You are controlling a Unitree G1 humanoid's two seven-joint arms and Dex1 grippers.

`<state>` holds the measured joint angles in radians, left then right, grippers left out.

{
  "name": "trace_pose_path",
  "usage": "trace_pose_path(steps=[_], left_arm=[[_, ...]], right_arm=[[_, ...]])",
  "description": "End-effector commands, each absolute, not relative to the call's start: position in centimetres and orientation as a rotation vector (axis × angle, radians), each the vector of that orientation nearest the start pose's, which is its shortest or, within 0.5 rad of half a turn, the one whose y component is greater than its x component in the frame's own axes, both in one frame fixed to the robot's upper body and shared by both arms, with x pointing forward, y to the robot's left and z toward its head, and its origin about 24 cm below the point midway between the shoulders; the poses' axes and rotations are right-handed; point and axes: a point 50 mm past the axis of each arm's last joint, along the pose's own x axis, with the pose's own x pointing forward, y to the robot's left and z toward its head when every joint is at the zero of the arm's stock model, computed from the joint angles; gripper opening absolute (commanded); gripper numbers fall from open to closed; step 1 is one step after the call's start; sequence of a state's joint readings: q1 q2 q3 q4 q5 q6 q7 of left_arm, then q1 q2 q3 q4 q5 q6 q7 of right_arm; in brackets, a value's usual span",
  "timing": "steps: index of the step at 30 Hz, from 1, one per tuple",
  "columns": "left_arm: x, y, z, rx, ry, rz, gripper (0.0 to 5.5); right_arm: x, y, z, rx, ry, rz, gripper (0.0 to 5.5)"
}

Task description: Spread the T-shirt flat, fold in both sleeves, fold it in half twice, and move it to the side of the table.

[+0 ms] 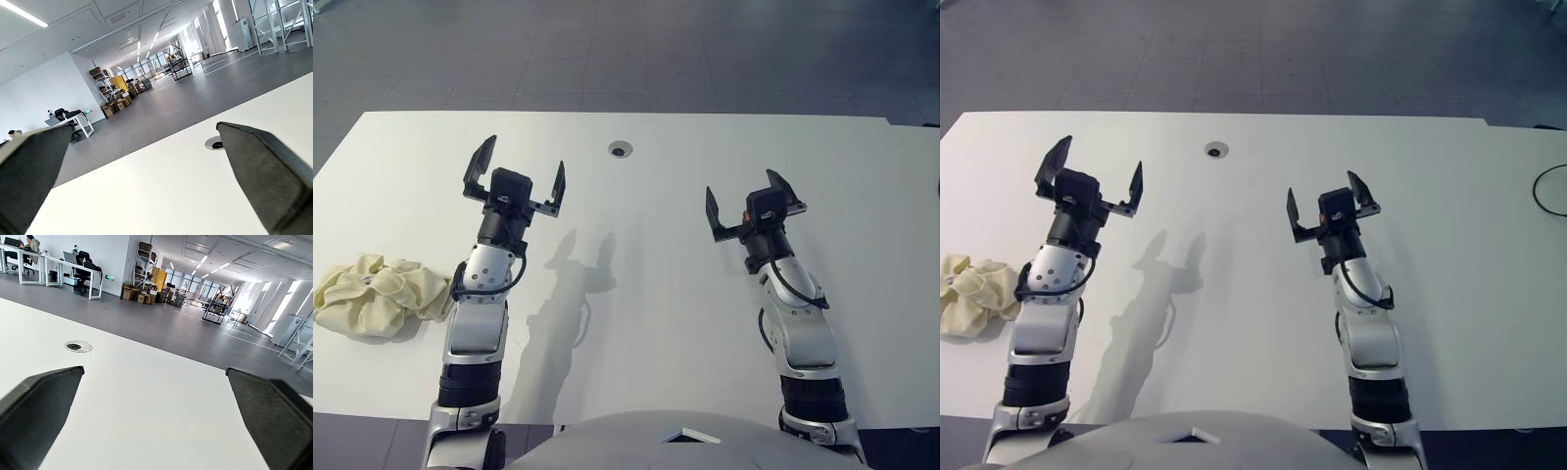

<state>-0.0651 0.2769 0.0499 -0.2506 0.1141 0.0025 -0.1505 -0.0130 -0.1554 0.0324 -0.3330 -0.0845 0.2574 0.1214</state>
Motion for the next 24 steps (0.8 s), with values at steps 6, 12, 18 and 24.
trace_pose_path(steps=[6,12,18,24], left_arm=[[25.7,20.9,12.8,0.467,-0.276,-0.067,5.4],[26.1,22.2,13.3,0.493,-0.28,-0.05,5.4],[23.7,30.1,13.7,0.702,-0.161,0.194,5.4],[19.2,40.4,15.9,1.017,0.043,0.412,5.4]], right_arm=[[25.1,-15.7,9.7,-0.238,-0.069,0.132,5.39],[25.1,-15.7,9.7,-0.236,-0.067,0.129,5.39],[24.9,-16.1,9.6,-0.242,-0.062,0.12,5.39],[24.5,-16.1,9.4,-0.24,-0.049,0.115,5.39]])
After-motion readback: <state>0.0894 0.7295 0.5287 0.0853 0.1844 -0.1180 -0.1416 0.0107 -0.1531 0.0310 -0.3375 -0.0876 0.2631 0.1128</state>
